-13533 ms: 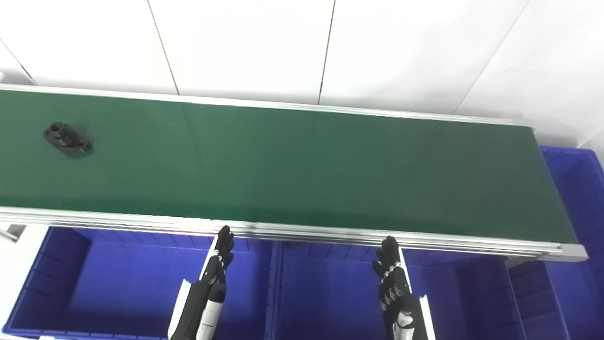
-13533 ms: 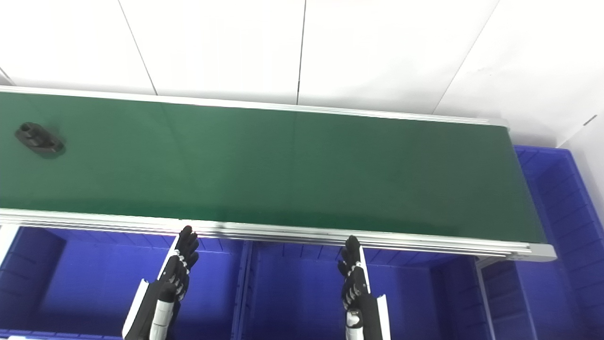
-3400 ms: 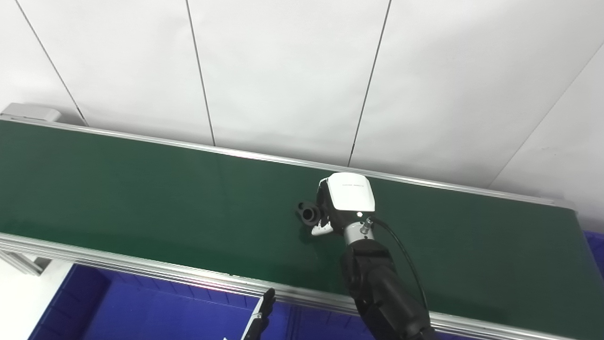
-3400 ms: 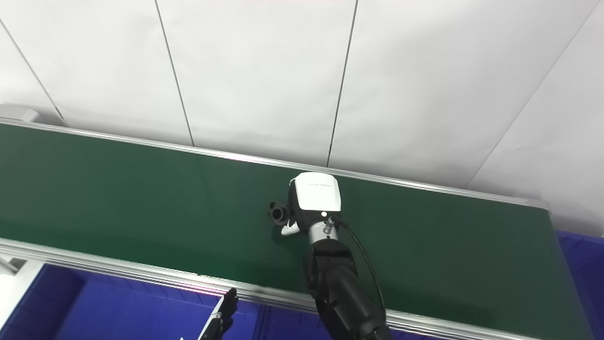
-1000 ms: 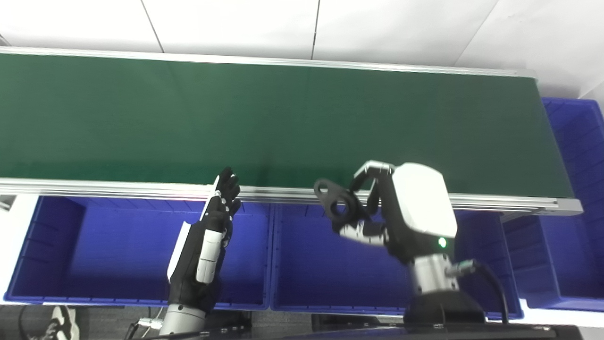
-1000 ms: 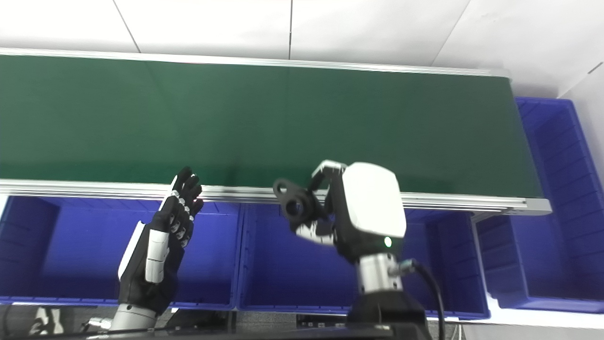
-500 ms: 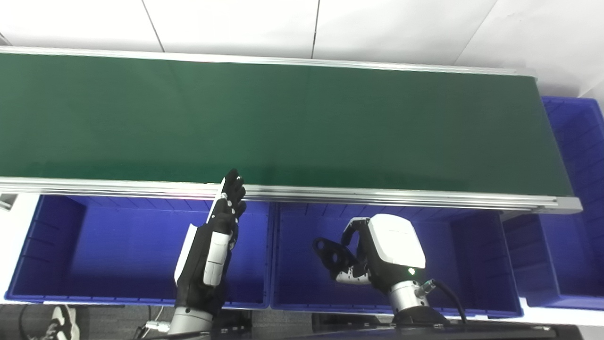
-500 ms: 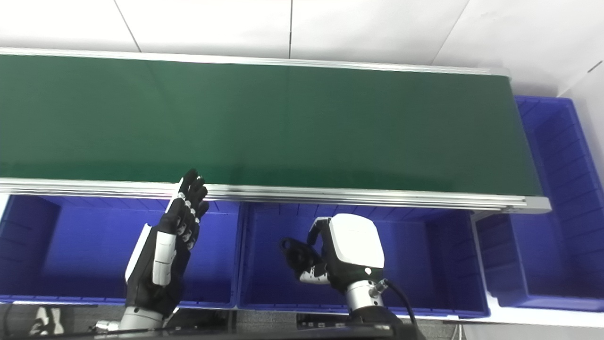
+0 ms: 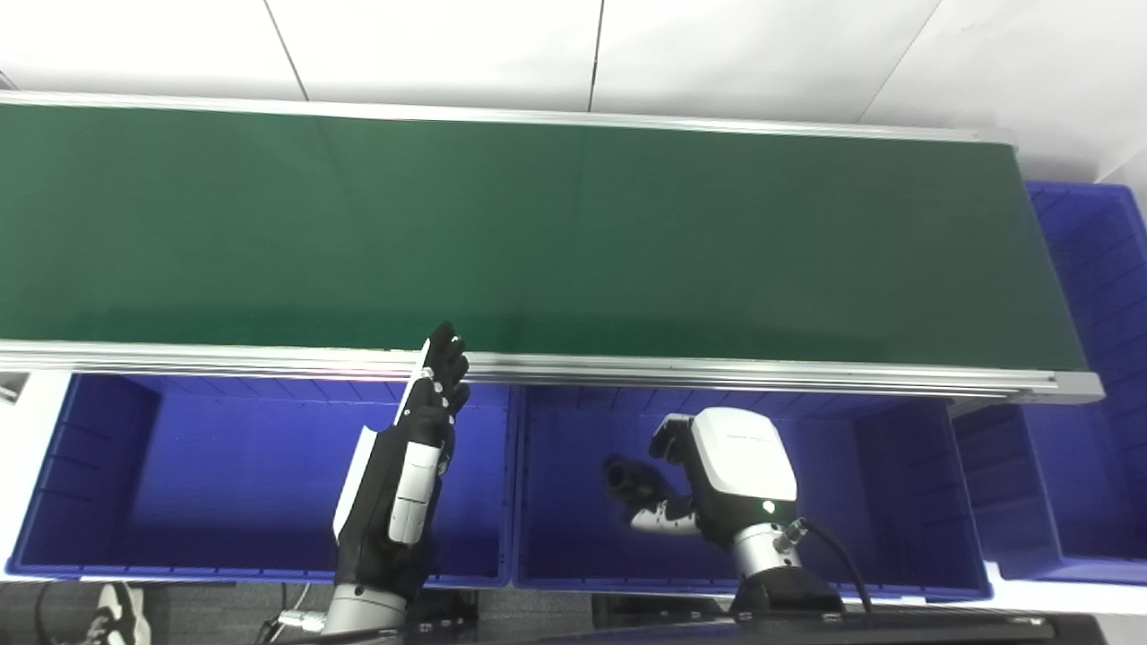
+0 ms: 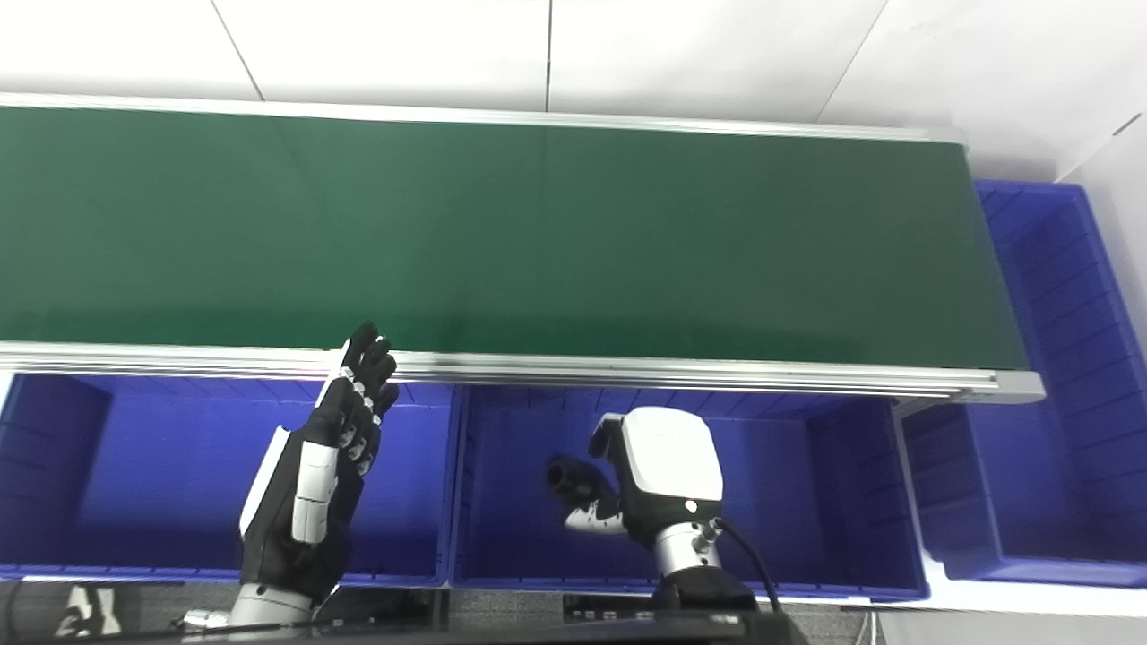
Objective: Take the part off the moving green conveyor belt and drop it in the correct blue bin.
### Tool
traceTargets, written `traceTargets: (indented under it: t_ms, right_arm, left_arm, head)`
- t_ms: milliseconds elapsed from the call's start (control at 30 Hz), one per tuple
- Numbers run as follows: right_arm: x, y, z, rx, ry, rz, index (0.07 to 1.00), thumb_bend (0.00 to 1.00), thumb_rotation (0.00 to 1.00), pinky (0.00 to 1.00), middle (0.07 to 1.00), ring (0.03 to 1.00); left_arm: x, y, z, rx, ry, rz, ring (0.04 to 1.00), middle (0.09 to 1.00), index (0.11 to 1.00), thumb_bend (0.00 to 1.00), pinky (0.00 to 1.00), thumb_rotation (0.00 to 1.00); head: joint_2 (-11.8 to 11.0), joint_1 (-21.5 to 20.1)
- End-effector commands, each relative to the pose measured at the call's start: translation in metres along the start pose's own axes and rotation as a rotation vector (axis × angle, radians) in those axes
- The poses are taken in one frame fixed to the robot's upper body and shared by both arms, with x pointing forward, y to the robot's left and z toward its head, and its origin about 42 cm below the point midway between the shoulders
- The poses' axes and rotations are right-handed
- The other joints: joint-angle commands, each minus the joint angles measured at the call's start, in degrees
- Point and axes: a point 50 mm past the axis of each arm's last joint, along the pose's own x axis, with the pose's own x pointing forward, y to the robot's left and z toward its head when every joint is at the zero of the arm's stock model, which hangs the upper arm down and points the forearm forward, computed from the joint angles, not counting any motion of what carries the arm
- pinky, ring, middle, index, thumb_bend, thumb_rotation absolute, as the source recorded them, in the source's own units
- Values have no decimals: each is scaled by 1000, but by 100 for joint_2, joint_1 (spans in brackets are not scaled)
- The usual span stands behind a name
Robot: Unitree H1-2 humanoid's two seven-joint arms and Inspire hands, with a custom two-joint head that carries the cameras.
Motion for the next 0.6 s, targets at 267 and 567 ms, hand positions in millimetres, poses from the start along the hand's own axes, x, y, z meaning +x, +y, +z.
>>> traceTargets:
  t_ms: [267, 567]
  right_arm:
    - [-9, -14, 6, 59, -4, 11, 964, 1000, 865, 839, 967, 915]
    - [-43, -38, 7, 508, -169, -113, 1000, 1000, 913, 726, 942, 866]
  left_arm:
    - [-4, 0, 4, -12, -45, -11, 1000, 1000, 1000, 612, 1000, 956]
    - [-7, 2, -8, 25, -43, -17, 1000, 1000, 1000, 596, 1000, 987]
  head:
    - [-90, 72]
    - [-450, 388]
